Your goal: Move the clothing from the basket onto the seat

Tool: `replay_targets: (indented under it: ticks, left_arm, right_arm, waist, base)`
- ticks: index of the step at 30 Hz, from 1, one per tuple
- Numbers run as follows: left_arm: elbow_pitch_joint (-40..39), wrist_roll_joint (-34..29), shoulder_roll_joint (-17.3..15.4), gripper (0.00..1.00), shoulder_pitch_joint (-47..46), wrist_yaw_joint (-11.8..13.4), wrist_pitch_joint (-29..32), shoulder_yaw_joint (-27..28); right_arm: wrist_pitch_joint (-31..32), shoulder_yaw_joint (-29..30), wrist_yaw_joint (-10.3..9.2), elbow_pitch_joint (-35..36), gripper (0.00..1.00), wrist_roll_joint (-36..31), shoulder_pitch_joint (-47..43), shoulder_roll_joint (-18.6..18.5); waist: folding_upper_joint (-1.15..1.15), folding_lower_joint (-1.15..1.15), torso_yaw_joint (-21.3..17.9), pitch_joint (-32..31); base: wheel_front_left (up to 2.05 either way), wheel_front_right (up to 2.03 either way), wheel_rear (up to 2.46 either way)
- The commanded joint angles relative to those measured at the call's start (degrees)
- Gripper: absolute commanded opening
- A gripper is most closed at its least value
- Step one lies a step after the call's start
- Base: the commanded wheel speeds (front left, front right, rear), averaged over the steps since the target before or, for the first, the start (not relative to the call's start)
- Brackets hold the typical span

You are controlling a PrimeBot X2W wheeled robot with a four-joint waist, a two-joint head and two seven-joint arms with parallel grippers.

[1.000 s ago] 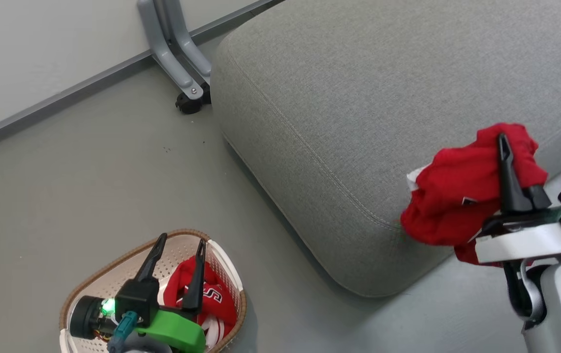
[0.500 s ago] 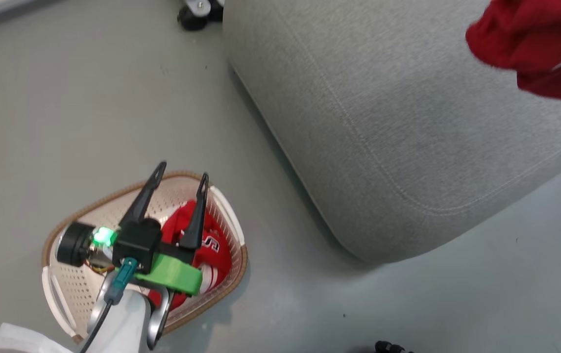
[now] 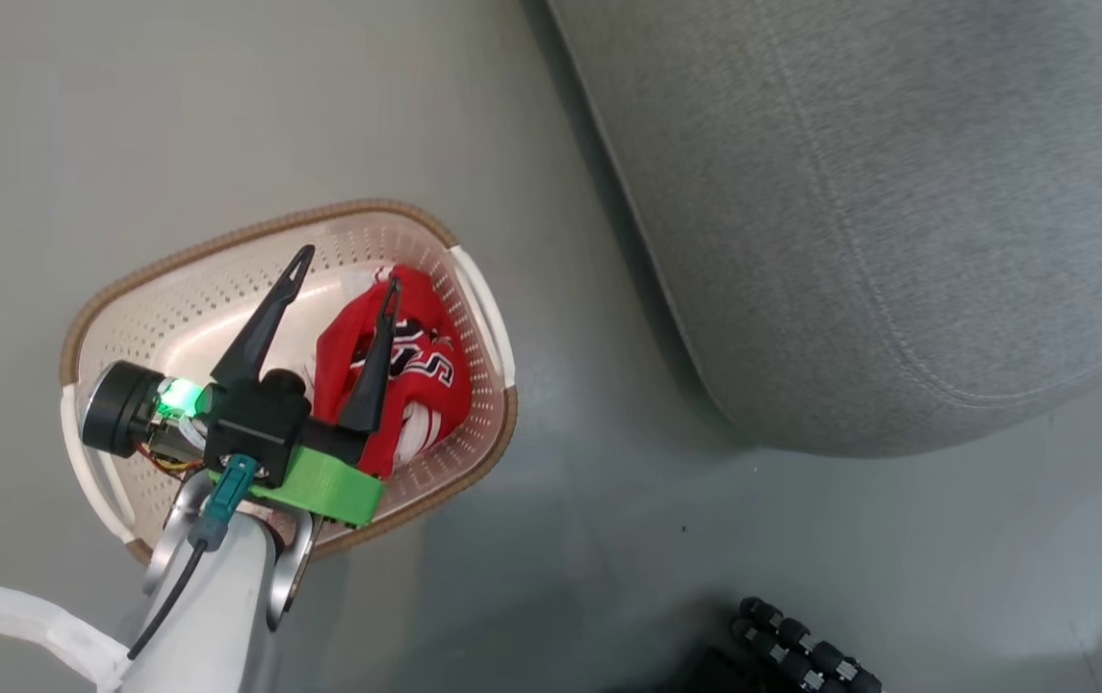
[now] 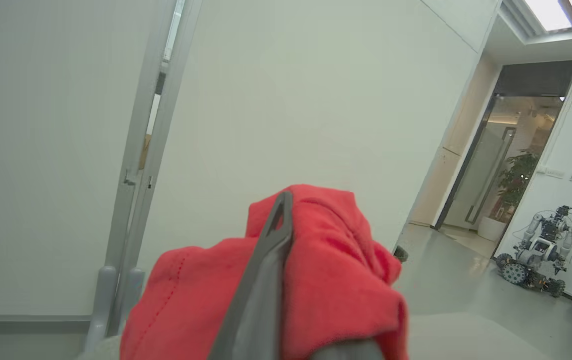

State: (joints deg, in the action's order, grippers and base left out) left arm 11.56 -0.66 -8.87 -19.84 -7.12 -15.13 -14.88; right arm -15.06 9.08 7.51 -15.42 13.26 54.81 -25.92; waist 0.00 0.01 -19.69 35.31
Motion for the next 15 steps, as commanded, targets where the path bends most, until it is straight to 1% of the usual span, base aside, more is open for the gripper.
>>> replay_targets:
  ticks: [1, 7, 9, 15]
  left_arm:
    - [0.2, -0.4, -0.6, 1.00, -1.5, -0.3, 0.0, -0.1]
    - [0.5, 0.1, -1.0, 1.00, -1.9, 0.4, 0.0, -0.7]
    - [0.8, 0.1, -1.3, 1.00, -1.6, 0.6, 0.0, -0.8]
    - [1.1, 0.5, -1.6, 1.00, -1.7, 1.1, 0.0, -0.9]
  right_arm:
    - [-0.2, -0.3, -0.04, -1.3, 0.00, -0.5, 1.2, -0.2]
    - [-0.2, -0.4, -0.04, -9.4, 0.00, -1.4, 2.0, 0.3]
    - [-0.2, -1.3, -0.04, -13.0, 0.00, -0.3, 1.5, 0.7]
    - [-0.2, -3.7, -0.05, -24.5, 0.00, 2.5, 1.8, -0.3]
  waist:
    - [0.00, -0.01, 3.4, 4.7]
    - [0.00, -0.01, 4.9, 6.1]
    - [0.00, -0.01, 5.1, 6.1]
    - [0.00, -0.01, 5.7, 6.3]
  base:
    - [0.00, 0.00, 0.00]
    - [0.00, 0.00, 0.00]
    - [0.00, 0.00, 0.00]
    - [0.00, 0.00, 0.00]
